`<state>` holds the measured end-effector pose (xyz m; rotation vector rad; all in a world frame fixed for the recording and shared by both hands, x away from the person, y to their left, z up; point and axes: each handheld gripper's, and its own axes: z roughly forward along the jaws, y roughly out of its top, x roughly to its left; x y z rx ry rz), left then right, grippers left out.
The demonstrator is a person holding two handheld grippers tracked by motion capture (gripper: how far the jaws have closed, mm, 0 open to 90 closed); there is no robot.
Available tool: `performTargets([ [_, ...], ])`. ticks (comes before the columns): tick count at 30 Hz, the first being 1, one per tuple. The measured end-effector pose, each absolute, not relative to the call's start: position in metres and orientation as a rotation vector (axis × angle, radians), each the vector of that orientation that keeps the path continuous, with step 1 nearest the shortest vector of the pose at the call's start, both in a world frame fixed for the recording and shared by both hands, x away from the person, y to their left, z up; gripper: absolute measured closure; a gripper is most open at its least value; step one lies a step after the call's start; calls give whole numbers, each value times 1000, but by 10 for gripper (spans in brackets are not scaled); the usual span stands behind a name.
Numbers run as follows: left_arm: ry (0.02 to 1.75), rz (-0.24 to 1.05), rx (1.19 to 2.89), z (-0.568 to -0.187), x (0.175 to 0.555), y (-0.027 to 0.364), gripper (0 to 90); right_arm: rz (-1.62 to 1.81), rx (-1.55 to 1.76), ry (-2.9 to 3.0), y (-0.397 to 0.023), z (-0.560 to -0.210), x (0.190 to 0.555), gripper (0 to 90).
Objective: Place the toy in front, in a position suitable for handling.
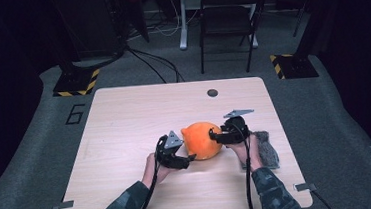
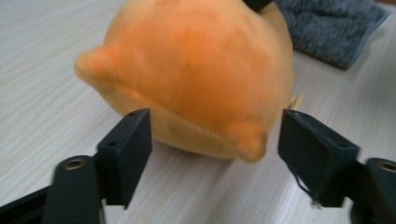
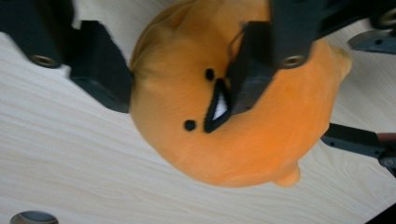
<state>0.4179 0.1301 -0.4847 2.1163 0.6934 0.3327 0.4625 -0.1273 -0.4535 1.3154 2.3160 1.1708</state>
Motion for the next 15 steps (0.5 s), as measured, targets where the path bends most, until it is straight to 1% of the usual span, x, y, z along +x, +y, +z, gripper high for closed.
performTargets([
  [1, 687, 331, 2124, -486, 418, 130, 390, 1163, 1312, 2321, -126, -455, 463, 454],
  [2, 682, 322, 2128, -487, 417, 130, 431, 1173, 1311, 2329, -126, -455, 463, 489],
  [6, 651, 299, 2108, -491, 417, 130, 644, 1163, 1308, 2338, -124, -457, 461, 623],
  [7, 647, 302, 2108, -491, 417, 130, 678, 1160, 1306, 2339, -123, -457, 461, 651],
  [10, 632, 314, 2104, -490, 418, 131, 741, 1174, 1308, 2315, -122, -454, 458, 720],
  [15, 641, 330, 2081, -483, 424, 139, 770, 1175, 1327, 2273, -119, -444, 451, 751],
])
